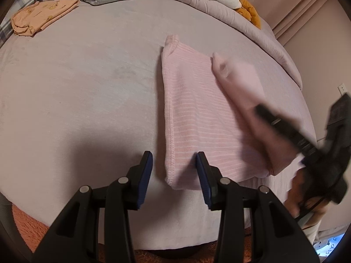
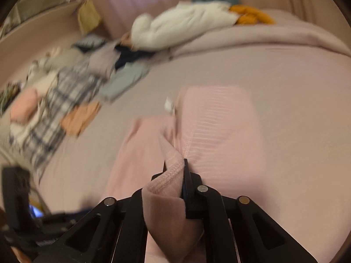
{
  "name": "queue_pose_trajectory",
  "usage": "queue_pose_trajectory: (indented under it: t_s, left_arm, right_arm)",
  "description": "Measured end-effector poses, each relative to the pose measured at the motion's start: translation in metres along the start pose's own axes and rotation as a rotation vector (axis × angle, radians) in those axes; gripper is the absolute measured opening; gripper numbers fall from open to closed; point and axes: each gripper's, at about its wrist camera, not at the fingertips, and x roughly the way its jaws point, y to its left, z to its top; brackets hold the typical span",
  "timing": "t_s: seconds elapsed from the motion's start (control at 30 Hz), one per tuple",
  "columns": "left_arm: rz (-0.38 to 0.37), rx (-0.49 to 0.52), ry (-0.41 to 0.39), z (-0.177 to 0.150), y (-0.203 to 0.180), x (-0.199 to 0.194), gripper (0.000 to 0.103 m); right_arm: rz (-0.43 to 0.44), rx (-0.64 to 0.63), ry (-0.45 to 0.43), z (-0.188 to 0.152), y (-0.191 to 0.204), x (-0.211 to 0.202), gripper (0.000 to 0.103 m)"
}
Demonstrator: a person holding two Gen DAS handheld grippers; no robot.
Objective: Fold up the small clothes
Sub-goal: 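Lift the shirt end with the right gripper and fold it over toward the left gripper, then lower the folded end onto the shirt and open the right gripper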
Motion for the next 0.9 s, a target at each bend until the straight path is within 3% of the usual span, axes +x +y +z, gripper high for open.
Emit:
queue_pose_trajectory:
  t_s: [0.13,0.33,0.5,0.57,0.63,0.67,0.77,0.9]
  left_arm:
    - [0.011,-0.003,-0.006,-0.002,0.003,-0.003,0.041]
    - [0.039,-0.004,-0.030,-0.002,0.002,-0.012,0.041]
    - [0.047,-0.008,-0.070,0.007,0.003,-0.023,0.049]
    - [0.045,-0.011,-0.087,0.011,0.002,-0.028,0.052]
    - [0.043,-0.005,-0.108,0.014,0.001,-0.036,0.056]
    - [0.040,0.001,-0.122,0.017,-0.001,-0.040,0.059]
    - [0.010,0.020,-0.164,0.026,-0.009,-0.050,0.069]
    - [-0.066,0.048,-0.153,0.039,-0.023,-0.044,0.071]
  right_arm:
    - [-0.010,-0.040,0.095,-0.016,0.006,0.023,0.008]
    - [0.024,-0.007,0.127,-0.010,0.000,0.017,0.008]
    - [0.039,-0.004,0.120,-0.012,0.001,0.001,0.010]
    - [0.043,0.023,0.095,-0.012,0.002,-0.005,0.017]
    - [0.073,0.038,0.085,-0.012,0.002,-0.014,0.048]
    - [0.085,0.050,0.074,-0.012,0.000,-0.018,0.053]
    - [0.117,0.074,0.037,-0.013,-0.005,-0.036,0.055]
    - [0.065,0.129,-0.004,-0.012,-0.021,-0.050,0.056]
